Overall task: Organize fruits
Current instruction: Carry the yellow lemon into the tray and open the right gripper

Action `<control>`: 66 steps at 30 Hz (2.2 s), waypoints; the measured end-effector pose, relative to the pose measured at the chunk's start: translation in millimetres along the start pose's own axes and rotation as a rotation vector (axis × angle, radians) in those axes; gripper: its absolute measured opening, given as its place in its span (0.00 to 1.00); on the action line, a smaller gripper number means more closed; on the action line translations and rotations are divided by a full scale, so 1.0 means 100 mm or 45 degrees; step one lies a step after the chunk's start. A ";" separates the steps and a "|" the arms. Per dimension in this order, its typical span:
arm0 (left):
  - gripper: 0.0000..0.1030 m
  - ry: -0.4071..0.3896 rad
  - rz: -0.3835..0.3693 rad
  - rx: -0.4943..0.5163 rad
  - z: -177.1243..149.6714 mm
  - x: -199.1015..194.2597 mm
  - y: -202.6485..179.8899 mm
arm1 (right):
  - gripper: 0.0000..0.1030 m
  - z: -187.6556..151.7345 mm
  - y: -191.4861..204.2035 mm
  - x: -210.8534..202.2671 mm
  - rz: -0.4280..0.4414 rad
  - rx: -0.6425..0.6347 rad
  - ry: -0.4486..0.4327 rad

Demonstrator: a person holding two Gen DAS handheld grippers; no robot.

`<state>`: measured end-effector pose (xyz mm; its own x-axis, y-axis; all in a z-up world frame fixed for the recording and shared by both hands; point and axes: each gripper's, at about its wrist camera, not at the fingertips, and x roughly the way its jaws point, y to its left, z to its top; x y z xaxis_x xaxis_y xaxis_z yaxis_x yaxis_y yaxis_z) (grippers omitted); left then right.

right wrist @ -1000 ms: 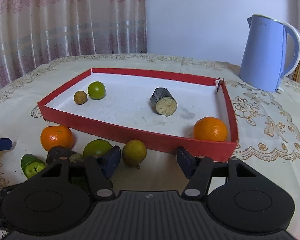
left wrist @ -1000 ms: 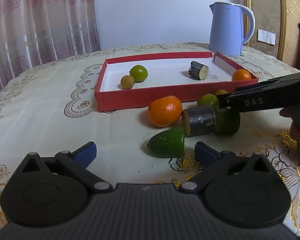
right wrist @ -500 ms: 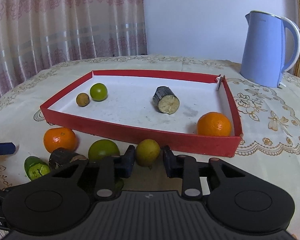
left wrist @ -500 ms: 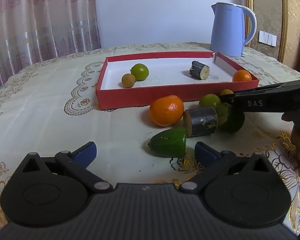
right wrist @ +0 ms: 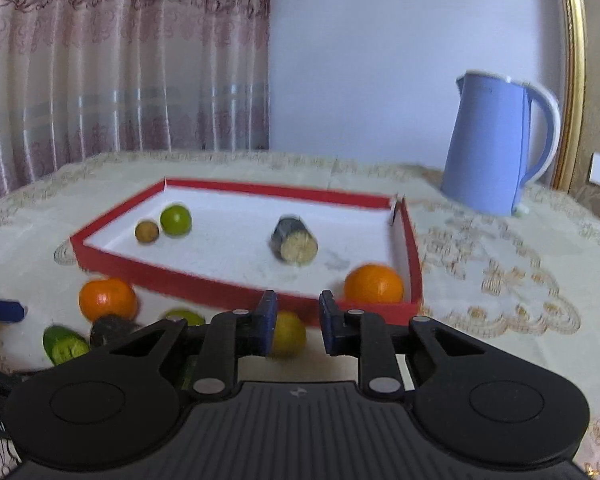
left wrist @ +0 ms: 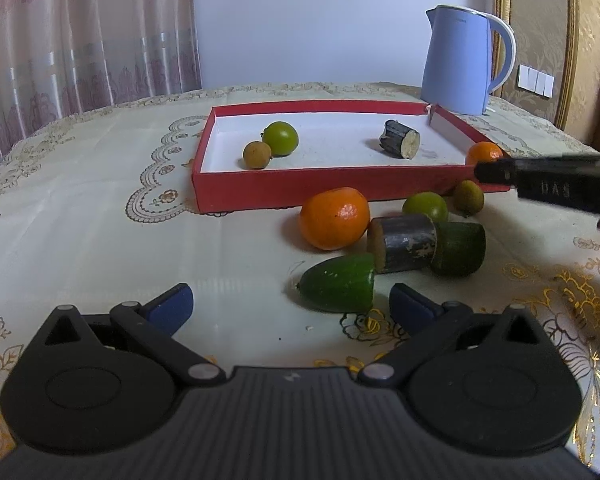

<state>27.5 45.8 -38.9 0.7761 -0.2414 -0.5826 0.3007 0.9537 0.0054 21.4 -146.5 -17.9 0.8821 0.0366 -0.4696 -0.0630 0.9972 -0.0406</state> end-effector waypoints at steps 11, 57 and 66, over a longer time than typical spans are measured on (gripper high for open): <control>1.00 0.000 -0.001 -0.002 0.00 0.00 0.00 | 0.22 -0.12 -0.17 0.02 0.048 0.077 0.065; 1.00 0.003 -0.025 -0.014 0.00 0.01 0.01 | 0.26 0.37 0.05 0.81 -0.040 -0.049 0.183; 1.00 0.004 -0.024 -0.015 0.00 0.01 0.00 | 0.26 0.37 0.06 0.83 -0.039 -0.042 0.174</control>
<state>28.9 45.7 -39.3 0.7687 -0.2590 -0.5848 0.3090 0.9509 -0.0150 111.3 -135.3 -24.0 0.8121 -0.0051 -0.5835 -0.0543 0.9950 -0.0843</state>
